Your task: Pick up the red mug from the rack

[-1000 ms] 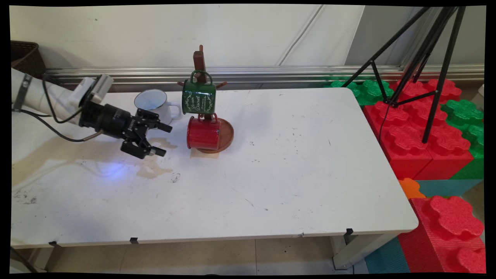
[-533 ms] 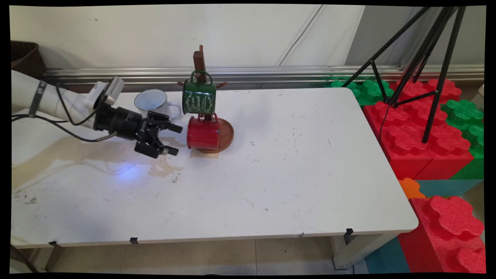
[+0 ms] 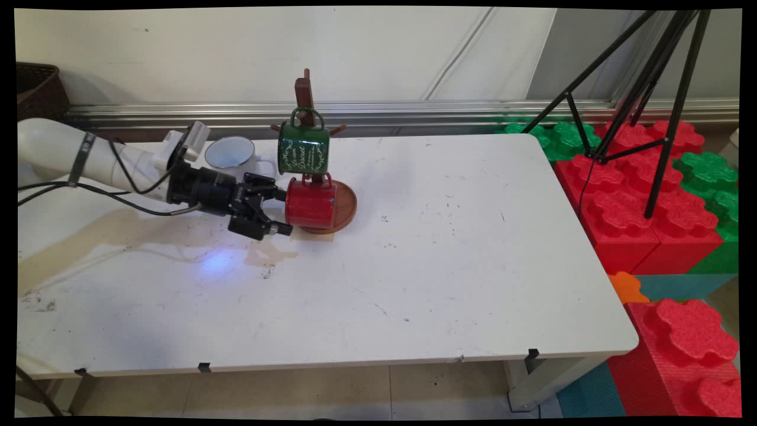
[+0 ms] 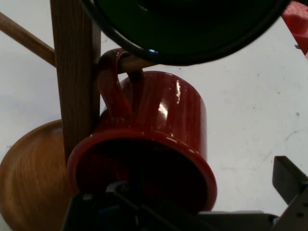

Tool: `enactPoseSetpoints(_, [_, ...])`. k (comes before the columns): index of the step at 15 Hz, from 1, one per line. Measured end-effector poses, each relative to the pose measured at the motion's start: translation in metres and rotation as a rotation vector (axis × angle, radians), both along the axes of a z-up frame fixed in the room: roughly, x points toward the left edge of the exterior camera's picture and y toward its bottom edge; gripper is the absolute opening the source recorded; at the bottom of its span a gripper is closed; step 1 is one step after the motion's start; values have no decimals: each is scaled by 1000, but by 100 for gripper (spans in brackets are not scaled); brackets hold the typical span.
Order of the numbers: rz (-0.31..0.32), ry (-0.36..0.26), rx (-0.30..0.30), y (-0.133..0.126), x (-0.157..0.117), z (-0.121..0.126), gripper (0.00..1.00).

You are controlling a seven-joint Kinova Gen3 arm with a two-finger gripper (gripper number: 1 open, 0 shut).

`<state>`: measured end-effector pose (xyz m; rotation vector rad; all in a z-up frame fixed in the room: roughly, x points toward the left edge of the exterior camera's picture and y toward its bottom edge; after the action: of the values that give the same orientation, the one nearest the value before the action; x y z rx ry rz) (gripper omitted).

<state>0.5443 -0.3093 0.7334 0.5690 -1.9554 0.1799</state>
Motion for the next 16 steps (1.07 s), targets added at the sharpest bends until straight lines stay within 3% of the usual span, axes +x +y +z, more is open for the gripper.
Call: enactPoseSetpoints(16, [14,42,26,-17,-14,-23,100])
